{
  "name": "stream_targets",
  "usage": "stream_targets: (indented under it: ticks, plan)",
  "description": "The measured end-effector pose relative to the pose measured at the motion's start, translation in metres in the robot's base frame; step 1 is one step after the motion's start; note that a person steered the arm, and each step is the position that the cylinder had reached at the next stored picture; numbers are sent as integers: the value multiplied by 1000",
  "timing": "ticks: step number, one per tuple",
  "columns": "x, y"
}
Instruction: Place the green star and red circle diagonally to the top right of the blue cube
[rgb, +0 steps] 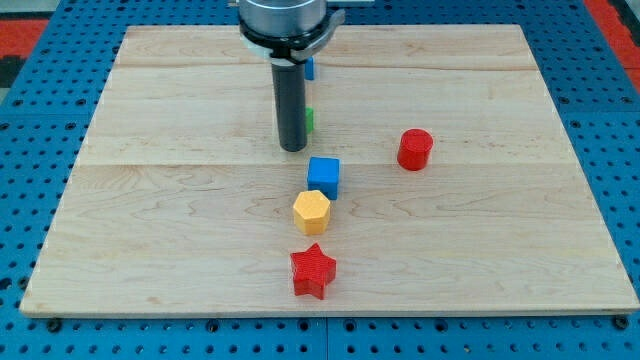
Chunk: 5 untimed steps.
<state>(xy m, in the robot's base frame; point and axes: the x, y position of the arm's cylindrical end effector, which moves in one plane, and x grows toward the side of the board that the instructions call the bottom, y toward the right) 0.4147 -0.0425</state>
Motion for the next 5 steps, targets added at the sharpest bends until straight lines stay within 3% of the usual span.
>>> stream_targets:
  ticks: [2,3,4,5]
  plan:
    - [-22,-73]
    - [-38,-15]
    - [-15,54]
    - [-15,65]
